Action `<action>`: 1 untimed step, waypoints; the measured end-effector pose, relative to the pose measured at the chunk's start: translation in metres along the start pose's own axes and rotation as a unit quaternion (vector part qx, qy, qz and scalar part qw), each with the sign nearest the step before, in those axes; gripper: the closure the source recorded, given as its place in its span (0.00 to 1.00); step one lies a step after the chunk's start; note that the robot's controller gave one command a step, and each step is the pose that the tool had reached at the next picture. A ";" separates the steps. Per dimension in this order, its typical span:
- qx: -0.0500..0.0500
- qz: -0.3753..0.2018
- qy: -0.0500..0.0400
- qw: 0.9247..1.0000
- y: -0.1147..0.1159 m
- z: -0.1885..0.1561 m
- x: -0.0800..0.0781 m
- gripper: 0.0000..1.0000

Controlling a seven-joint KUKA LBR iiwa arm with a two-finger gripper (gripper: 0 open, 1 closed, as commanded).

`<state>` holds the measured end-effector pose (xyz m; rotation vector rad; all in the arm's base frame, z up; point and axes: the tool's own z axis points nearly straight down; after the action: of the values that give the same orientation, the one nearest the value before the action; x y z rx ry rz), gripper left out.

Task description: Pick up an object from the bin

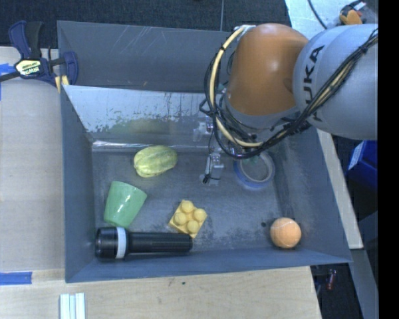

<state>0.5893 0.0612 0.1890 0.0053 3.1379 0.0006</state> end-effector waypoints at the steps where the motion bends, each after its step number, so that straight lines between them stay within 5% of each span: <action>1: 0.000 0.000 0.000 1.000 0.000 0.000 0.000 0.00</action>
Offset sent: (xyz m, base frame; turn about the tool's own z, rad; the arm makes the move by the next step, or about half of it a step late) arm 0.0108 -0.0003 0.0032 0.1457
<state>0.5893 0.0612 0.1890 0.0054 3.1379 0.0006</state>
